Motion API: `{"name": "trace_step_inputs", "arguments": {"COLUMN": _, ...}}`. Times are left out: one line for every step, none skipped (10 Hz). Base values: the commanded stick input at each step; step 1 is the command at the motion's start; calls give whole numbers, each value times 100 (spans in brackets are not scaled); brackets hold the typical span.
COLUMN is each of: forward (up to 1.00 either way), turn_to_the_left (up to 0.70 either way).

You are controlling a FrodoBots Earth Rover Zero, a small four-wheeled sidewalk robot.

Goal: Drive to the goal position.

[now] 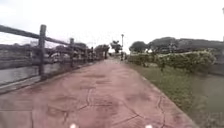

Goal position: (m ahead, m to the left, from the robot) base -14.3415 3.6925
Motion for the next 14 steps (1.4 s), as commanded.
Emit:
{"name": "trace_step_inputs", "arguments": {"forward": 93, "turn_to_the_left": -37}}
{"name": "trace_step_inputs", "arguments": {"forward": 93, "turn_to_the_left": -37}}
{"name": "trace_step_inputs", "arguments": {"forward": 93, "turn_to_the_left": -34}}
{"name": "trace_step_inputs", "arguments": {"forward": 93, "turn_to_the_left": -16}}
{"name": "trace_step_inputs", "arguments": {"forward": 93, "turn_to_the_left": -4}}
{"name": "trace_step_inputs", "arguments": {"forward": 93, "turn_to_the_left": 0}}
{"name": "trace_step_inputs", "arguments": {"forward": 93, "turn_to_the_left": 0}}
{"name": "trace_step_inputs", "arguments": {"forward": 93, "turn_to_the_left": 0}}
{"name": "trace_step_inputs", "arguments": {"forward": 93, "turn_to_the_left": 0}}
{"name": "trace_step_inputs", "arguments": {"forward": 93, "turn_to_the_left": 0}}
{"name": "trace_step_inputs", "arguments": {"forward": 93, "turn_to_the_left": 0}}
{"name": "trace_step_inputs", "arguments": {"forward": 93, "turn_to_the_left": 0}}
{"name": "trace_step_inputs", "arguments": {"forward": 93, "turn_to_the_left": 0}}
{"name": "trace_step_inputs", "arguments": {"forward": 93, "turn_to_the_left": 0}}
